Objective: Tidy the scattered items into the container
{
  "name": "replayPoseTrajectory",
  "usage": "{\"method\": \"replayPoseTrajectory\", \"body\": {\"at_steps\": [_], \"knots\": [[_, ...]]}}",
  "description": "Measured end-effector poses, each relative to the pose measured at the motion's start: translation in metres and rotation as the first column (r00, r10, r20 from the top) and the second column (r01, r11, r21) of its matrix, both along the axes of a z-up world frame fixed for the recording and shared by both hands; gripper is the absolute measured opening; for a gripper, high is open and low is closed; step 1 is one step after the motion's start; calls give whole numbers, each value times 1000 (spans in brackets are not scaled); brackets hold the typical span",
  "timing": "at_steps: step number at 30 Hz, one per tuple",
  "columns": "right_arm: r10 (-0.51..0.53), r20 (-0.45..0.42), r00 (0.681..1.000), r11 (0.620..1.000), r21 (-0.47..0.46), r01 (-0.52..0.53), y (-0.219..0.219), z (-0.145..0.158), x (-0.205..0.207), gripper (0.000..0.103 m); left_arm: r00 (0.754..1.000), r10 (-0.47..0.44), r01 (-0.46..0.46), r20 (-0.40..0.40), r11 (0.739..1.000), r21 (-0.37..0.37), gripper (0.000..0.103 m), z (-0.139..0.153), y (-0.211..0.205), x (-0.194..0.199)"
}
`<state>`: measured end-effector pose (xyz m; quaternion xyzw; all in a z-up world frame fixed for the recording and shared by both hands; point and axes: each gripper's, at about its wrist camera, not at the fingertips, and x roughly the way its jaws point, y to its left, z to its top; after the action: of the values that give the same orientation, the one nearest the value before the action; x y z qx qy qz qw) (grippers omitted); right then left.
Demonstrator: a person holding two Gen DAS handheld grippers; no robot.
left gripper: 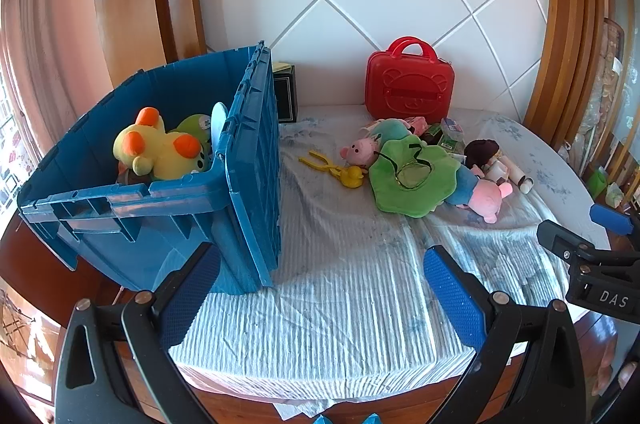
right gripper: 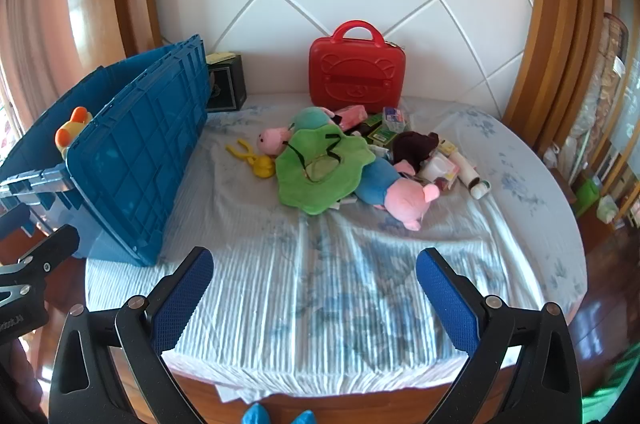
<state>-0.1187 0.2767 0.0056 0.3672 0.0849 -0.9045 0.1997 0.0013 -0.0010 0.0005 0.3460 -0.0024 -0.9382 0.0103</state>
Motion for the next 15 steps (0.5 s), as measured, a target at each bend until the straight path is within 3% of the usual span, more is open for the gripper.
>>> {"method": "replayPoseTrajectory", "body": {"at_steps": [15], "knots": [[1, 0, 1000, 1000, -1, -1, 1, 1, -2, 103, 1000, 6, -6, 5, 1000, 3, 103, -5, -8, 2]]}}
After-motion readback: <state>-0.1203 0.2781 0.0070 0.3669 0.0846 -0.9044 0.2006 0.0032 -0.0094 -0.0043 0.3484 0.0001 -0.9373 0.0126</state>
